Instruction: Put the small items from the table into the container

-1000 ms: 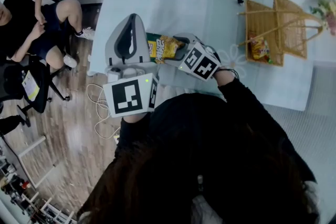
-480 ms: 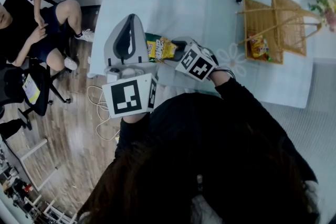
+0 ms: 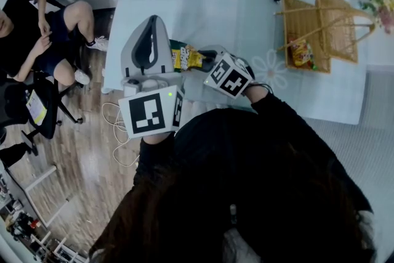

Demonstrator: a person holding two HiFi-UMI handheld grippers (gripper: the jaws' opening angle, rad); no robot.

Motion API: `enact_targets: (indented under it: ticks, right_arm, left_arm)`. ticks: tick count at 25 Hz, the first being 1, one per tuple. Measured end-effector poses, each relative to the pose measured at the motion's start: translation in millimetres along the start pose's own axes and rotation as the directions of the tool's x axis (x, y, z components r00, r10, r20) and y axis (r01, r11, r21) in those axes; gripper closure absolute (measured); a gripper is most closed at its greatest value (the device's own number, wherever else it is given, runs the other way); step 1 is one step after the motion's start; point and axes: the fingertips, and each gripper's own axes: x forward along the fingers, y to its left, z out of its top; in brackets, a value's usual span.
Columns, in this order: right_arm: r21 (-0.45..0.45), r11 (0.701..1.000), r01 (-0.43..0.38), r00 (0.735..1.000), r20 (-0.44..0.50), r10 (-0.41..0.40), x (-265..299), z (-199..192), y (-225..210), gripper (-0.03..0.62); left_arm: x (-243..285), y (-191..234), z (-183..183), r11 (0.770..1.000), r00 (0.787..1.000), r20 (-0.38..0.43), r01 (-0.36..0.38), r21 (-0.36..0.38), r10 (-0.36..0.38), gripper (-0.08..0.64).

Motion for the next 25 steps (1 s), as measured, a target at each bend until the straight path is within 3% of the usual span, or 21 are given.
enact_targets:
  ticks: [10,18,25]
  right_arm:
    - [0.056,0.997,0.044,0.999,0.028,-0.046,-30.4,-0.4,-13.5,0.388]
    - [0.121,0.982,0.148,0.984,0.085,-0.158,-81.9,-4.8,-39.2,0.39]
    - [0.224,0.949,0.222,0.959,0.123,-0.253,-132.4,-13.1,-57.6,0.39]
  left_arm:
    - [12.8,-15.4,0.7,0.999,0.999,0.003,0.043,-0.002,-0.043,0.558]
    - [30.4,-41.0,1.2,0.994,0.994,0.008,0.109,-0.005,-0.109,0.558]
    - [45.7,-73.4,5.2,0.981,0.981,0.021,0.193,-0.007,-0.193,0.558]
